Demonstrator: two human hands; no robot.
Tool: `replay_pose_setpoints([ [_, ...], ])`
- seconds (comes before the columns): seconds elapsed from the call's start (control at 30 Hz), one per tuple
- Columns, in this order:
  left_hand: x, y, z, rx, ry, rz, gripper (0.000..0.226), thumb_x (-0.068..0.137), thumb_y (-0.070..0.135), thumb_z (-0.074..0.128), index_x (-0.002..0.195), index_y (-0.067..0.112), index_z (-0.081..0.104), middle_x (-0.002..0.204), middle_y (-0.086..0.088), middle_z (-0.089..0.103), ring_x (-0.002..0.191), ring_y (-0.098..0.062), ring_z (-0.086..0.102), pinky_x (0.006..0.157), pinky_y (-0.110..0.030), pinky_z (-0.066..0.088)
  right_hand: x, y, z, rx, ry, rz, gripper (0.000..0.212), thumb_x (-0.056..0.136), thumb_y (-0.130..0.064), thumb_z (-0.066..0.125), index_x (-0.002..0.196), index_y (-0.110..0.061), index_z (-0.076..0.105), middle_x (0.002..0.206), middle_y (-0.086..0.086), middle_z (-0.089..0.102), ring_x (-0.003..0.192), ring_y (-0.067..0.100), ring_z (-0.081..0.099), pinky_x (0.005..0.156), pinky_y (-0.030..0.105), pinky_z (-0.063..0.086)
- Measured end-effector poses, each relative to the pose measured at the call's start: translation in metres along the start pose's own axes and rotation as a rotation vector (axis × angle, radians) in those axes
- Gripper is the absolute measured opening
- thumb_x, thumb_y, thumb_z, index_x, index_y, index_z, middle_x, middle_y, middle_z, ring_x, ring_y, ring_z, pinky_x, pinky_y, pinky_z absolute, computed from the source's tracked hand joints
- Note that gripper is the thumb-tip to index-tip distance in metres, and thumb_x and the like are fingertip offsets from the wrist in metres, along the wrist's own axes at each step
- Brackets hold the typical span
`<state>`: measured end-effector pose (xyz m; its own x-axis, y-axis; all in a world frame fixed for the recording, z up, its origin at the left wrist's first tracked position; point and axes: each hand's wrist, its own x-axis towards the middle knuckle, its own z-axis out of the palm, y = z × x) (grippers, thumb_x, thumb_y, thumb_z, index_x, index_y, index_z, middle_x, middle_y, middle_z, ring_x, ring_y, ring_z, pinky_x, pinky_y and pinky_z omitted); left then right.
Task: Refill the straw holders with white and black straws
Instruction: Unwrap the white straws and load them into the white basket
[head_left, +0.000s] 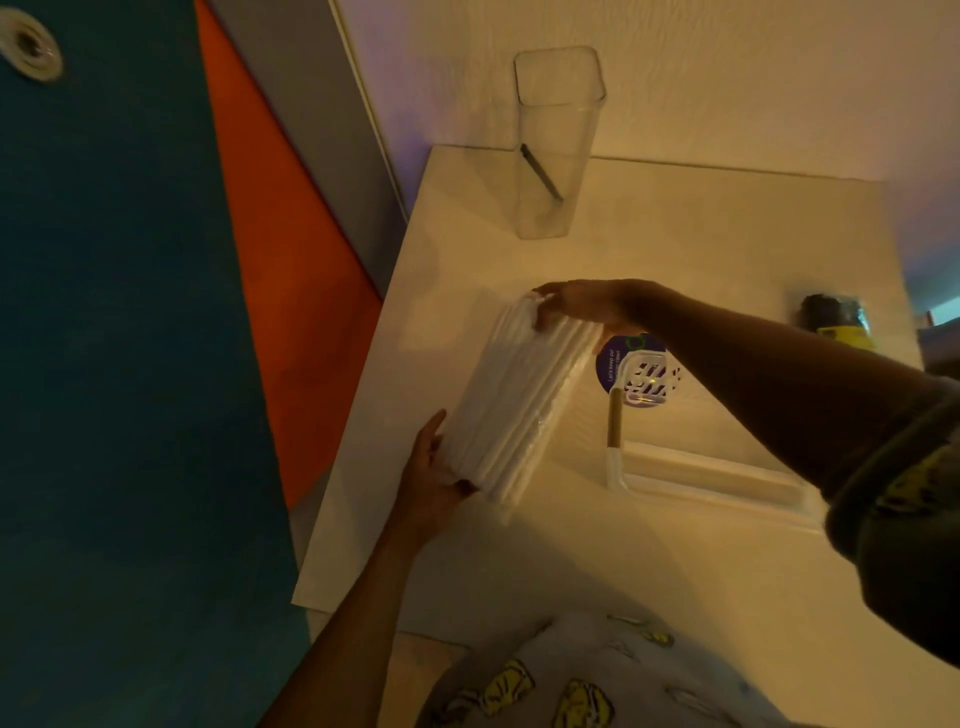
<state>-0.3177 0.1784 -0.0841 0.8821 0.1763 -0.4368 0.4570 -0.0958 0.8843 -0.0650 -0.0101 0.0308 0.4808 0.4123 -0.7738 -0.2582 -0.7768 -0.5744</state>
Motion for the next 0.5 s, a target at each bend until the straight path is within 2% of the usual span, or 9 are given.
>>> replay_pose_setpoints([
  [0.1, -0.021, -0.001, -0.016, -0.1, -0.023, -0.008, 0.077, 0.08, 0.011, 0.075, 0.145, 0.027, 0.037, 0.132, 0.009, 0.054, 0.122, -0.013, 0.055, 0.086, -0.028, 0.055, -0.018, 0.001, 0.014, 0.119, 0.008, 0.095, 0.043, 0.087, -0.032, 0.061, 0.127, -0.02, 0.051, 0.124, 0.013, 0.052, 0.11, 0.032, 0.054, 0.094, 0.048, 0.052],
  [0.2, -0.042, -0.003, -0.026, -0.216, 0.014, -0.035, 0.073, 0.078, 0.045, 0.07, 0.143, 0.028, 0.041, 0.132, 0.011, 0.055, 0.12, -0.01, 0.057, 0.087, -0.027, 0.055, -0.034, 0.006, 0.027, 0.25, -0.007, 0.177, 0.036, 0.089, -0.033, 0.059, 0.116, -0.009, 0.054, 0.105, 0.015, 0.055, 0.092, 0.03, 0.059, 0.089, 0.043, 0.056],
  [0.23, -0.049, -0.005, -0.029, -0.232, 0.044, -0.04, 0.065, 0.083, 0.047, 0.063, 0.142, 0.028, 0.043, 0.133, 0.01, 0.054, 0.117, -0.008, 0.058, 0.086, -0.026, 0.055, -0.038, 0.007, 0.033, 0.282, -0.03, 0.203, 0.037, 0.09, -0.033, 0.058, 0.114, -0.005, 0.054, 0.102, 0.018, 0.056, 0.092, 0.034, 0.062, 0.09, 0.044, 0.056],
  [0.3, -0.057, -0.009, -0.029, -0.283, 0.126, -0.063, 0.039, 0.099, 0.03, 0.045, 0.138, 0.027, 0.048, 0.137, 0.004, 0.053, 0.113, -0.008, 0.06, 0.08, -0.021, 0.055, -0.047, 0.009, 0.045, 0.335, -0.095, 0.271, 0.043, 0.093, -0.034, 0.052, 0.115, 0.002, 0.053, 0.104, 0.023, 0.057, 0.096, 0.045, 0.065, 0.083, 0.043, 0.06],
  [0.37, -0.066, -0.018, -0.026, -0.386, 0.277, -0.134, 0.038, 0.104, 0.013, 0.037, 0.139, 0.019, 0.046, 0.142, -0.007, 0.048, 0.114, -0.021, 0.057, 0.075, -0.018, 0.054, -0.055, 0.013, 0.059, 0.39, -0.168, 0.343, 0.047, 0.097, -0.036, 0.045, 0.115, 0.007, 0.049, 0.111, 0.028, 0.056, 0.1, 0.054, 0.063, 0.064, 0.038, 0.063],
  [0.43, -0.076, -0.02, -0.02, -0.539, 0.469, -0.214, 0.04, 0.106, 0.016, 0.033, 0.145, 0.012, 0.039, 0.144, -0.017, 0.045, 0.113, -0.03, 0.053, 0.079, -0.03, 0.053, -0.061, 0.019, 0.078, 0.449, -0.214, 0.398, 0.045, 0.101, -0.035, 0.039, 0.113, 0.007, 0.047, 0.118, 0.03, 0.054, 0.108, 0.057, 0.058, 0.058, 0.037, 0.062],
  [0.5, -0.083, -0.018, -0.017, -0.61, 0.595, -0.204, 0.041, 0.106, 0.03, 0.031, 0.144, 0.018, 0.04, 0.138, -0.018, 0.05, 0.105, -0.03, 0.056, 0.082, -0.042, 0.051, -0.063, 0.027, 0.094, 0.483, -0.228, 0.434, 0.044, 0.101, -0.034, 0.038, 0.114, 0.007, 0.046, 0.121, 0.03, 0.054, 0.112, 0.057, 0.057, 0.063, 0.037, 0.061],
])
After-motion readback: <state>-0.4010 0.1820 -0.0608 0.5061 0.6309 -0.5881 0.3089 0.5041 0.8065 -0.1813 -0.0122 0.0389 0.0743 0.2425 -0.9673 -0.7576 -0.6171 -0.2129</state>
